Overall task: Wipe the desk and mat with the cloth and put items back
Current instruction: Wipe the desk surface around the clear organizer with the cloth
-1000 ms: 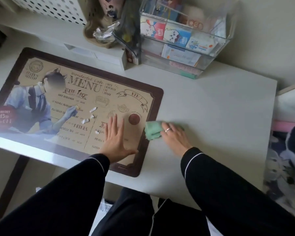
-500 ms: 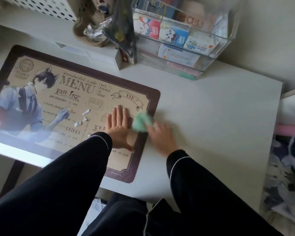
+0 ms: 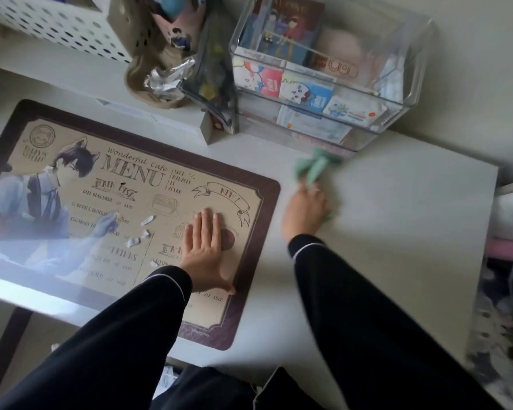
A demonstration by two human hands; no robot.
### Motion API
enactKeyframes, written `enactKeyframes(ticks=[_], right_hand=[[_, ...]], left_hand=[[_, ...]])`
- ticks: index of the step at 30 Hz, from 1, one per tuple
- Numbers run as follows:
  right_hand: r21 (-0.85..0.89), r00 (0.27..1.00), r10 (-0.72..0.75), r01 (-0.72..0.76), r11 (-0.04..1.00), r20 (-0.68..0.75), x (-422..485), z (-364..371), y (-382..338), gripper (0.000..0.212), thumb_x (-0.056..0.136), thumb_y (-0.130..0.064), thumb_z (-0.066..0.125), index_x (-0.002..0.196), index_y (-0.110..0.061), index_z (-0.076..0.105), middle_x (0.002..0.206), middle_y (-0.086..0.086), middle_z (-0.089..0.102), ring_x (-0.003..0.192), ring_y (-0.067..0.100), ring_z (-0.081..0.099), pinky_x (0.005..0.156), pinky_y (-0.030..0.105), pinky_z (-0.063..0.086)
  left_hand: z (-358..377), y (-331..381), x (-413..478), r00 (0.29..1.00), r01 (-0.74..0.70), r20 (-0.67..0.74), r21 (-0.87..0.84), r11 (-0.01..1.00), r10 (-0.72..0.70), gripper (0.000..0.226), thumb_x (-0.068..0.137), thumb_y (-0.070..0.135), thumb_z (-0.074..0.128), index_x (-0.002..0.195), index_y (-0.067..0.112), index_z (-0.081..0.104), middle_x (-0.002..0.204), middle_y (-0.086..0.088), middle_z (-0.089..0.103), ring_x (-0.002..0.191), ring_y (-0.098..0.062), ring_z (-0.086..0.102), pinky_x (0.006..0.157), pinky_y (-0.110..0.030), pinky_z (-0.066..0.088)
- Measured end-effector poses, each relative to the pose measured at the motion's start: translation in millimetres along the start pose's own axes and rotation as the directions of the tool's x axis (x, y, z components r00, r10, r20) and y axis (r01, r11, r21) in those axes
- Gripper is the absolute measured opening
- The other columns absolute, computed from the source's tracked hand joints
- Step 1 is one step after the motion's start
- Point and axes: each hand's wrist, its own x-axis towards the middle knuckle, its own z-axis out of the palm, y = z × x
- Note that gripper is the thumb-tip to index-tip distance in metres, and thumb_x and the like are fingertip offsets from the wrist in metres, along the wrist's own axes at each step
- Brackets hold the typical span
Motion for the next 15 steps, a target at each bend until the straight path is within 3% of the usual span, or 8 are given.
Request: enactKeyframes(ticks=[2, 5, 6, 7, 9, 11, 13, 15], right_hand=[[-0.017, 0.910, -0.409, 0.411, 0.912, 0.059, -29.3, 4.9, -30.7, 0.033, 0.081, -0.004, 0.050, 0.108, -0.010, 0.067, 0.104, 0.016, 0.064, 0.090, 0.034, 0.062, 0.076, 0.039, 0.044], [-0.063, 0.584, -0.808, 0.812, 0.581, 0.080, -14.3, 0.2, -16.4, 0.016, 0.066, -0.009, 0.072, 0.081, -0.010, 0.070, 0.093, 0.013, 0.066, 0.081, 0.031, 0.064, 0.069, 0.033, 0.047], [-0.092, 0.623, -0.781, 0.782, 0.617, 0.052, 0.0, -1.5, -1.6, 0.017, 0.063, -0.008, 0.075, 0.080, -0.008, 0.070, 0.089, 0.014, 0.066, 0.079, 0.033, 0.064, 0.069, 0.035, 0.048], [-0.107, 0.750, -0.661, 0.659, 0.744, 0.022, 13.7, -3.0, 15.8, 0.018, 0.067, -0.005, 0.071, 0.085, -0.007, 0.071, 0.090, 0.017, 0.065, 0.080, 0.036, 0.063, 0.070, 0.039, 0.048], [-0.095, 0.979, -0.202, 0.199, 0.975, -0.021, 35.4, -7.5, 46.7, 0.032, 0.082, -0.004, 0.052, 0.110, -0.008, 0.066, 0.104, 0.020, 0.063, 0.096, 0.038, 0.058, 0.079, 0.045, 0.043], [-0.062, 0.986, 0.139, -0.145, 0.987, -0.094, 40.2, -3.6, 38.8, 0.042, 0.090, -0.008, 0.037, 0.128, -0.013, 0.055, 0.116, 0.017, 0.060, 0.105, 0.035, 0.053, 0.082, 0.043, 0.036], [-0.032, 0.987, 0.141, -0.144, 0.989, -0.075, 29.5, 2.7, -5.7, 0.046, 0.091, -0.005, 0.033, 0.131, -0.013, 0.053, 0.114, 0.017, 0.061, 0.102, 0.035, 0.055, 0.080, 0.043, 0.038], [0.007, 0.996, -0.076, 0.076, 0.997, -0.042, 12.4, 7.1, -56.7, 0.043, 0.088, -0.006, 0.032, 0.119, -0.011, 0.062, 0.099, 0.015, 0.064, 0.088, 0.035, 0.061, 0.071, 0.042, 0.045]], left_hand=[[-0.1, 0.5, -1.1, 1.000, -0.001, 0.002, -0.008, 1.000, 0.001, 0.169, 0.035, 0.079, 0.073, 0.126, 0.010, -0.052, 0.128, -0.011, -0.061, 0.121, -0.029, -0.054, 0.102, -0.048, -0.028], [-0.9, 0.0, -0.9, 1.000, -0.001, 0.004, -0.013, 1.000, 0.001, 0.169, 0.036, 0.080, 0.073, 0.126, 0.010, -0.052, 0.129, -0.011, -0.061, 0.122, -0.029, -0.054, 0.102, -0.049, -0.027], [-0.6, -0.3, -0.5, 1.000, -0.003, 0.004, -0.013, 1.000, 0.003, 0.169, 0.036, 0.080, 0.073, 0.126, 0.010, -0.052, 0.129, -0.012, -0.061, 0.121, -0.029, -0.054, 0.103, -0.049, -0.027], [-0.2, -0.7, 0.3, 1.000, -0.005, 0.005, -0.014, 1.000, 0.005, 0.168, 0.036, 0.080, 0.073, 0.126, 0.010, -0.051, 0.129, -0.012, -0.061, 0.121, -0.029, -0.054, 0.103, -0.049, -0.026], [0.7, -1.5, 1.2, 1.000, -0.007, 0.010, -0.016, 1.000, 0.007, 0.168, 0.036, 0.080, 0.072, 0.127, 0.010, -0.051, 0.130, -0.012, -0.060, 0.122, -0.030, -0.054, 0.104, -0.050, -0.025], [1.4, -1.9, 2.1, 1.000, -0.006, 0.002, -0.014, 1.000, 0.006, 0.169, 0.036, 0.080, 0.072, 0.127, 0.010, -0.051, 0.130, -0.012, -0.060, 0.122, -0.030, -0.053, 0.104, -0.050, -0.025], [1.5, -1.0, 2.0, 1.000, -0.002, 0.000, -0.015, 1.000, 0.002, 0.169, 0.035, 0.080, 0.073, 0.126, 0.010, -0.051, 0.130, -0.012, -0.060, 0.122, -0.030, -0.053, 0.103, -0.049, -0.026], [2.2, -0.7, 1.5, 1.000, 0.008, -0.012, -0.015, 1.000, -0.008, 0.170, 0.034, 0.080, 0.073, 0.126, 0.010, -0.052, 0.130, -0.012, -0.060, 0.122, -0.030, -0.053, 0.103, -0.049, -0.026]])
